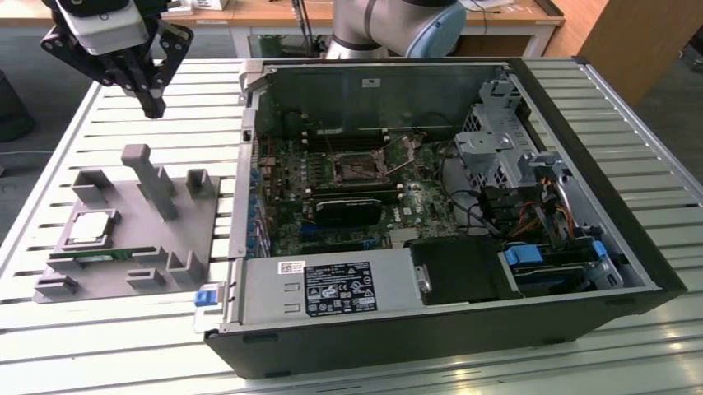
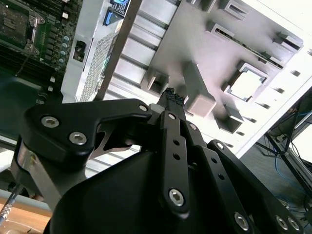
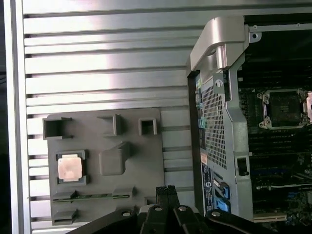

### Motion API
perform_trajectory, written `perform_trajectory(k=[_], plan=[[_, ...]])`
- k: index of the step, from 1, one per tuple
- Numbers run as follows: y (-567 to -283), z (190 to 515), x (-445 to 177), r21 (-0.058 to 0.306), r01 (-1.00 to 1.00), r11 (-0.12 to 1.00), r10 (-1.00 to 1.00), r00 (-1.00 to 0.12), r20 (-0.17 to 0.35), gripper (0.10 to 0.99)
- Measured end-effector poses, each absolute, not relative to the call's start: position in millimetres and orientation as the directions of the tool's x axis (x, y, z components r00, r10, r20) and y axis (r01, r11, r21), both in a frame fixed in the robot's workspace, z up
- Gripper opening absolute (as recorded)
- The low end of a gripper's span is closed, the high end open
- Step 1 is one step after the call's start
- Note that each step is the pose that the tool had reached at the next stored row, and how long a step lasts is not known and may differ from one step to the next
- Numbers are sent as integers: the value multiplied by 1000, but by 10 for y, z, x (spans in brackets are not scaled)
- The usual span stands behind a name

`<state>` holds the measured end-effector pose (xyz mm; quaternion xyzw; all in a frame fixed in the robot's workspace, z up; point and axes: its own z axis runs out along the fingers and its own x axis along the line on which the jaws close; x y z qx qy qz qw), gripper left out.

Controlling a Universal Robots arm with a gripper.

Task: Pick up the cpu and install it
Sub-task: 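Reach for the cpu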

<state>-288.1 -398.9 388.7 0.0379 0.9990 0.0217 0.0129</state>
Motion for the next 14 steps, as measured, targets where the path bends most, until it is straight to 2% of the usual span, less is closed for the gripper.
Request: perform_trajectory(k=[14], plan=[[-3989,3883,-3046,44,75,996,76,-997,-24,106]])
